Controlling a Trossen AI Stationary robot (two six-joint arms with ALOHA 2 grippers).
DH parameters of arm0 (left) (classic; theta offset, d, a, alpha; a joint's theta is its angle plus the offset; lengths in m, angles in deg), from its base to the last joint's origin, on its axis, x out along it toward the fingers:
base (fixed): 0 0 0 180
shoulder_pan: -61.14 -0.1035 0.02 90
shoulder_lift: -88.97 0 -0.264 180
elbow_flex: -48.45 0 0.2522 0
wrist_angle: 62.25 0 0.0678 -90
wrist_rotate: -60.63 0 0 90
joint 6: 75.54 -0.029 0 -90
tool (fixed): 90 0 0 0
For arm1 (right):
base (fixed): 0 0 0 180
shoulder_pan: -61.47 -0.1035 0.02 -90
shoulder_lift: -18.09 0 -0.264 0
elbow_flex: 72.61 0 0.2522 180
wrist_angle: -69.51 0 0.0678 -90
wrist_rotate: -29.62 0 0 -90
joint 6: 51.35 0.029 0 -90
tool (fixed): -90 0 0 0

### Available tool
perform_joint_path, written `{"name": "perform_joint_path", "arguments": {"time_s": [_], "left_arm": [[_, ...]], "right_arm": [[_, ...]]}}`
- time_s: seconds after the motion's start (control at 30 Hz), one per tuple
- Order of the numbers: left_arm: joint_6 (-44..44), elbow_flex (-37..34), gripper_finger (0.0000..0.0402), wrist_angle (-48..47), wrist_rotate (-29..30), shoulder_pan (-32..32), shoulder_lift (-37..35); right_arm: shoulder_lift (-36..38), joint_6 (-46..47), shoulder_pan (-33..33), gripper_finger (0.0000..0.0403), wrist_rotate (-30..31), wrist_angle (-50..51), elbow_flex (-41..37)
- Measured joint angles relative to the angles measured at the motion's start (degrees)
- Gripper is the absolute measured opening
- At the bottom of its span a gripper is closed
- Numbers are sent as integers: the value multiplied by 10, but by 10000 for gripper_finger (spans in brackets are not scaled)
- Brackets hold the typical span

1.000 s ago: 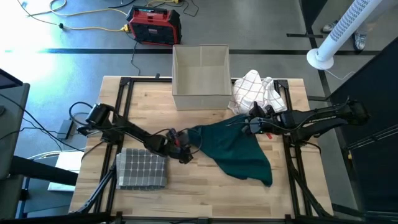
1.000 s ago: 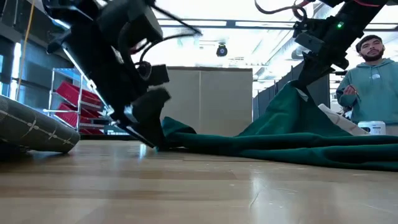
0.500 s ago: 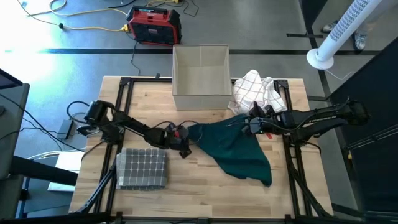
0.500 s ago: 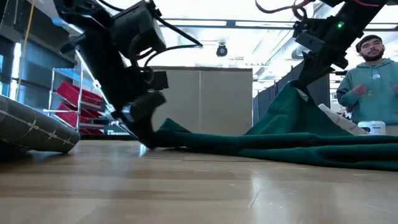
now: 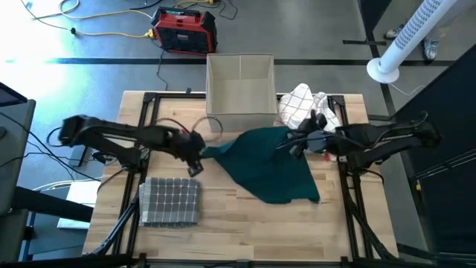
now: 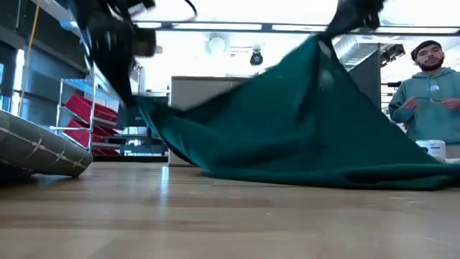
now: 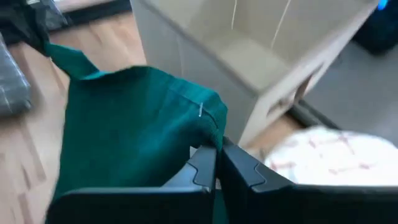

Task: Fold towel
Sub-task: Fold the green kitchen towel

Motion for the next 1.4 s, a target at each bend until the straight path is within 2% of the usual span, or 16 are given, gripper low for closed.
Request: {"name": "perform_joint_path", "arguments": {"time_s": [0.3,0.63,0.73,0.93,1.23,1.4], "left_arm": [[-1,62,1,-21,-44,-54,-157],[-6,147,1,47,-47,-59,-241],[-6,162,1,79,-71,-59,-250],[10,171,0,82,-110,-48,-244],[76,171,0,110,-224,11,-211],[128,171,0,172,-294,55,-191]], "right_arm": [[0,-64,-24,0,37,40,118],[0,-72,-66,0,22,67,203],[0,-78,-84,0,15,67,225],[0,-84,-140,0,3,69,248],[0,15,-238,0,-43,60,249],[0,39,-305,0,-75,-10,249]]}}
